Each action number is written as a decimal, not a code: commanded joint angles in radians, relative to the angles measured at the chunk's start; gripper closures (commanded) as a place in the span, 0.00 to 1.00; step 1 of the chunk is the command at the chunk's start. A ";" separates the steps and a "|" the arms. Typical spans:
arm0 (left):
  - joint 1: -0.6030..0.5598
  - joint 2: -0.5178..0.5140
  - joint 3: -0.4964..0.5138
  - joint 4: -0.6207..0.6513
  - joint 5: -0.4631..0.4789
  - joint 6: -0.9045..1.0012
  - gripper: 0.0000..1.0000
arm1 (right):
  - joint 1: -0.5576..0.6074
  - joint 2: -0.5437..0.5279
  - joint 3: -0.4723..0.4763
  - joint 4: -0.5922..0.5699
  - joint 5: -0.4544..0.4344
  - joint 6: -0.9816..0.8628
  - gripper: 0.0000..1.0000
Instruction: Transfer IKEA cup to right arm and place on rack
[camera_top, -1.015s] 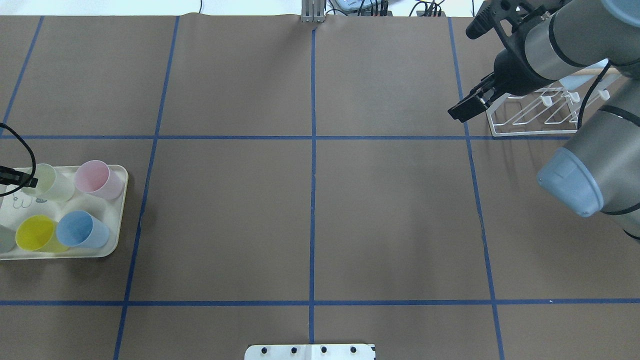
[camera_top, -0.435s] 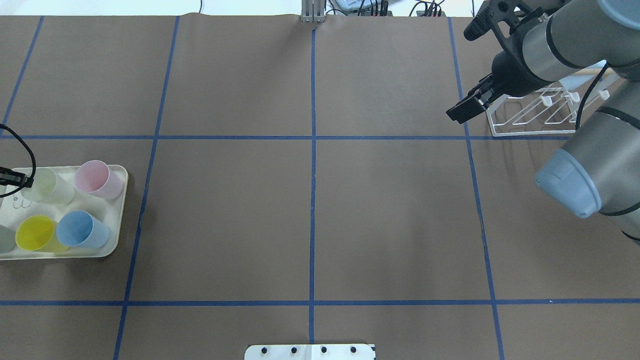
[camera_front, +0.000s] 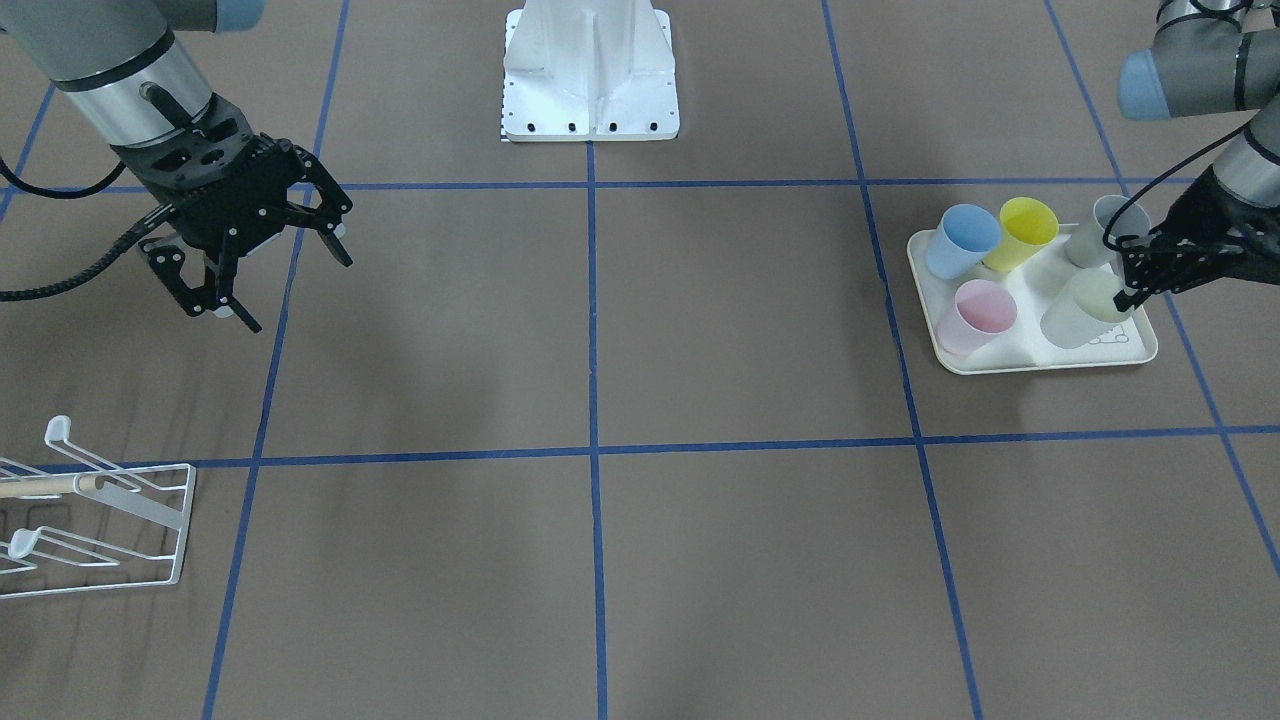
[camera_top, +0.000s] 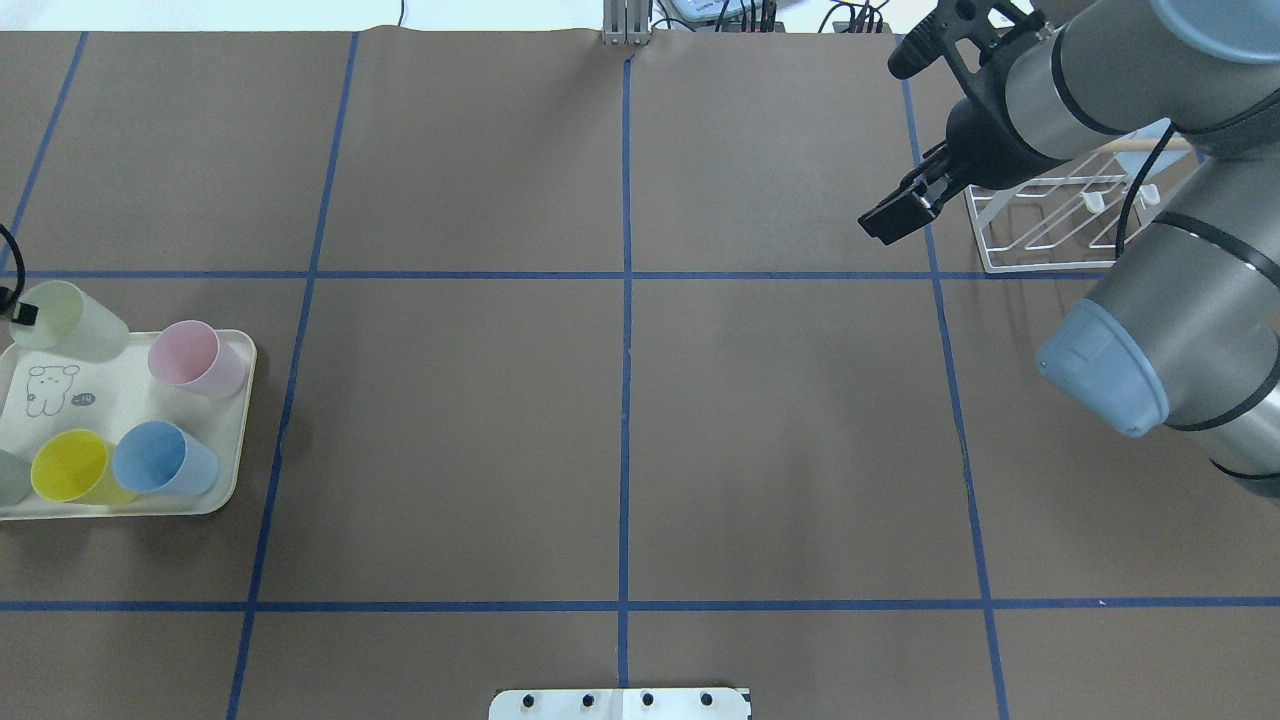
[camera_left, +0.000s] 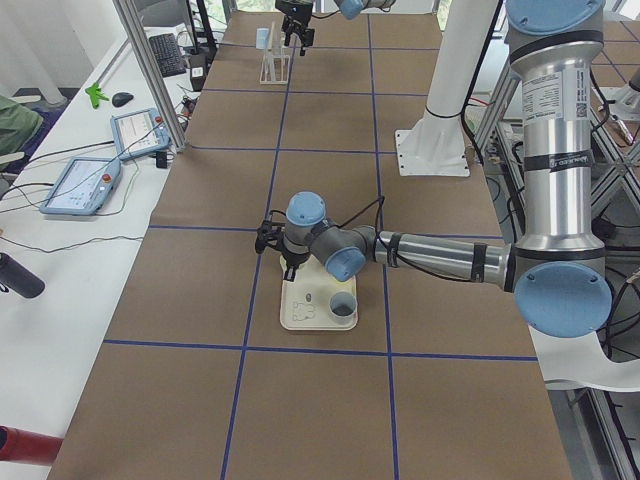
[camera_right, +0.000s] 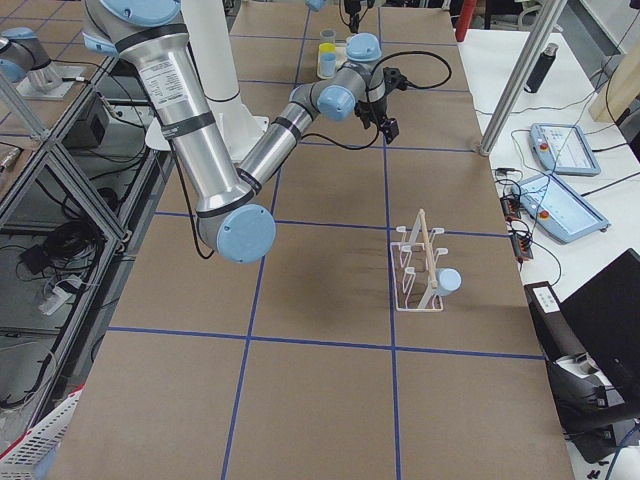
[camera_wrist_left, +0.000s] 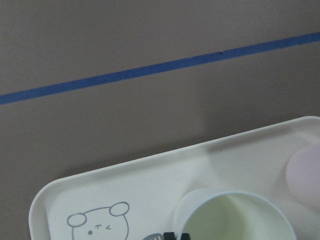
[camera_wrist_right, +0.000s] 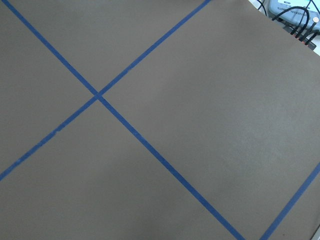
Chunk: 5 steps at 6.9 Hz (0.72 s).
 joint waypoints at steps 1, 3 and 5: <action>-0.144 -0.072 -0.015 0.028 -0.195 -0.050 1.00 | -0.049 0.015 -0.055 0.203 -0.047 0.002 0.01; -0.144 -0.166 -0.061 0.015 -0.274 -0.335 1.00 | -0.110 0.003 -0.125 0.453 -0.146 0.006 0.01; -0.144 -0.224 -0.091 -0.017 -0.395 -0.541 1.00 | -0.149 0.044 -0.145 0.496 -0.180 0.019 0.01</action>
